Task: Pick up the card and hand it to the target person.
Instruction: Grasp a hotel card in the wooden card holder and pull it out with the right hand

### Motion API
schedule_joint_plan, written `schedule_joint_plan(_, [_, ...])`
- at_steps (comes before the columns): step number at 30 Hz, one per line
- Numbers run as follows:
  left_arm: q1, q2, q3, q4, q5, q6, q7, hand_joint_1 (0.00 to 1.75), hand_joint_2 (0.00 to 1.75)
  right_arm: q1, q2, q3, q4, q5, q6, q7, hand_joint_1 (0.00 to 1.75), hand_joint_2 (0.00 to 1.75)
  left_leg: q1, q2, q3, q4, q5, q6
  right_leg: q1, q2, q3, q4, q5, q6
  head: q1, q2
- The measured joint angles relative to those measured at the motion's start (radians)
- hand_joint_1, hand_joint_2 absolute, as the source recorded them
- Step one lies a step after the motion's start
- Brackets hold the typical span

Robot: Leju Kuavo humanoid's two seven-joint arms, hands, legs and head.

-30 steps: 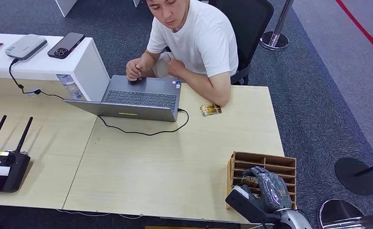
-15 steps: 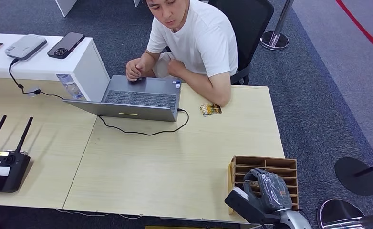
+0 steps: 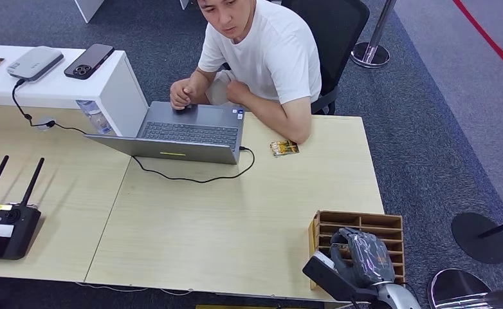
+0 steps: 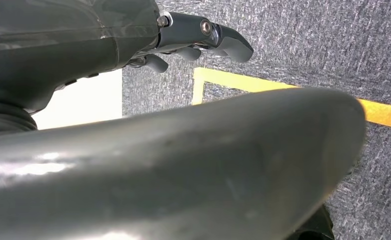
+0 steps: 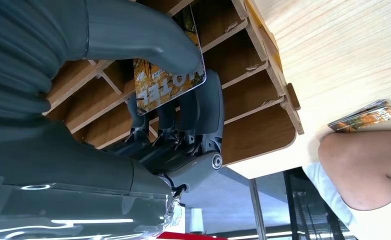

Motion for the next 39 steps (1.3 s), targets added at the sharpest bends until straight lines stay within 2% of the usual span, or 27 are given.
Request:
schedule_joint_plan(2, [0.000,0.000,0.000,0.000,0.000,0.000,0.000,0.00,0.00,0.000,0.000,0.000,0.000,0.001,0.000,0.000,1.54,1.75,0.000,0.000,0.000,0.000,0.000,0.000,0.000,0.000,0.000,0.000,0.000,0.000,0.000,0.000])
schedule_joint_plan(4, [0.000,0.000,0.000,0.000,0.000,0.001,-0.003,0.00,0.00,-0.001,0.000,0.000,0.000,0.002,0.000,-0.001,1.57,1.75,0.000,0.000,0.000,0.000,0.000,0.000,0.000,0.000,0.000,0.000,0.000,0.000,0.000,0.000])
schedule_joint_plan(39, [0.000,-0.001,0.000,0.000,-0.003,0.003,-0.037,0.00,0.00,-0.008,0.000,0.000,0.000,0.002,-0.004,-0.025,1.57,1.75,0.000,0.000,0.000,0.000,0.000,0.000,0.000,0.000,0.000,0.000,0.000,0.000,0.000,0.000])
